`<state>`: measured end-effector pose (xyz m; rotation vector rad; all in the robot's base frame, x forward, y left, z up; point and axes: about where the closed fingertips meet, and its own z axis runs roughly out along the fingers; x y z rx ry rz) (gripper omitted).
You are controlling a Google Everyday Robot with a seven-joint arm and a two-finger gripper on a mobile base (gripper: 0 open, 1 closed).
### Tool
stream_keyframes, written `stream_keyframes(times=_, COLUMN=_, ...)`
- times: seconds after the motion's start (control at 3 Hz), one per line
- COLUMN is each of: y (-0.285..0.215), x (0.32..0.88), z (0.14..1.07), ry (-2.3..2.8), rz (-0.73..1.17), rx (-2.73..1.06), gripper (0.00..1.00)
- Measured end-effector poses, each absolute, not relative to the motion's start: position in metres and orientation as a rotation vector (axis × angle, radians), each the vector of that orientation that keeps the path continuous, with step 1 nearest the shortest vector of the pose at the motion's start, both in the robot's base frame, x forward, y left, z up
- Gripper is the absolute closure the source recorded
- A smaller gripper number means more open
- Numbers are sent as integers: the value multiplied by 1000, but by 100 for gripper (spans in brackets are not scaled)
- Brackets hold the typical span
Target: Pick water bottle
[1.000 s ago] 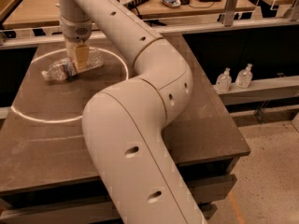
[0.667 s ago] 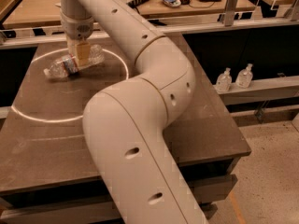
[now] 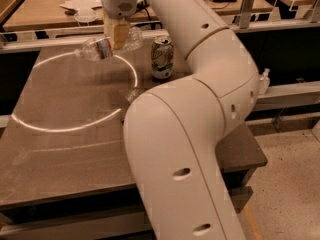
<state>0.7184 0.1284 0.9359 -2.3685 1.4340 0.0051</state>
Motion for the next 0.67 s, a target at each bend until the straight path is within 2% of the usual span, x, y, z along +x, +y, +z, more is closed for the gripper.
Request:
stream_keyframes(times=0.33, y=69, x=700, z=971, ry=1454, rz=30, rx=-2296, gripper=100)
stream_keyframes(times=0.67, y=39, x=684, z=998, ry=1431, rz=62, rx=-2215, gripper=100)
